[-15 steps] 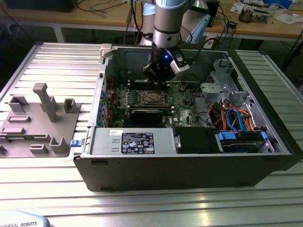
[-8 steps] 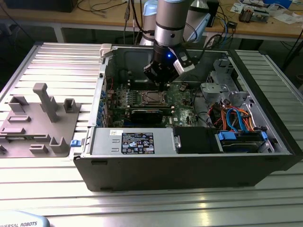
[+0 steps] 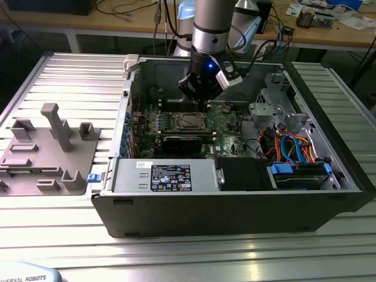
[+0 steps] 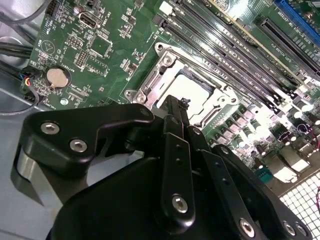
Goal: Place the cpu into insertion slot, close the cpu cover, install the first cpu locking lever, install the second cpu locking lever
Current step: 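Install the first cpu locking lever, then install the second cpu locking lever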
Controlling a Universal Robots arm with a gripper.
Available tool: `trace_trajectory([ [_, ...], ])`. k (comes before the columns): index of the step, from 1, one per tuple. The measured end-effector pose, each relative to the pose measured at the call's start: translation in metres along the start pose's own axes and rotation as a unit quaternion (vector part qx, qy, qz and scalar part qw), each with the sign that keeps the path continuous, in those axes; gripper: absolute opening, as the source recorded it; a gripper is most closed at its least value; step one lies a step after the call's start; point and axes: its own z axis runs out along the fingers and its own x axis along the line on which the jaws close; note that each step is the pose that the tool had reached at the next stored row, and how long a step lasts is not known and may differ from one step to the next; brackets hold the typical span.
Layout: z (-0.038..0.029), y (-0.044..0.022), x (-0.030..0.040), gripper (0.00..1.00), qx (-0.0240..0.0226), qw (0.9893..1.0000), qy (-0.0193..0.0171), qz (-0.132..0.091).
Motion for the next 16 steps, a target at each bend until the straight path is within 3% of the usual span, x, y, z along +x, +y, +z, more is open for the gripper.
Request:
trace_trajectory([
  [10, -0.0002, -0.0014, 0.0001, 0.11, 0.0001, 1.0000, 0.0001, 0.000],
  [12, -0.0001, -0.0048, 0.0004, 0.11, 0.0000, 1.0000, 0.0000, 0.000],
  [13, 0.0001, -0.0099, 0.0008, 0.11, -0.0004, 1.0000, 0.0000, 0.000],
  [16, 0.0003, -0.0191, 0.0015, 0.11, -0.0044, 1.0000, -0.0003, 0.000],
])
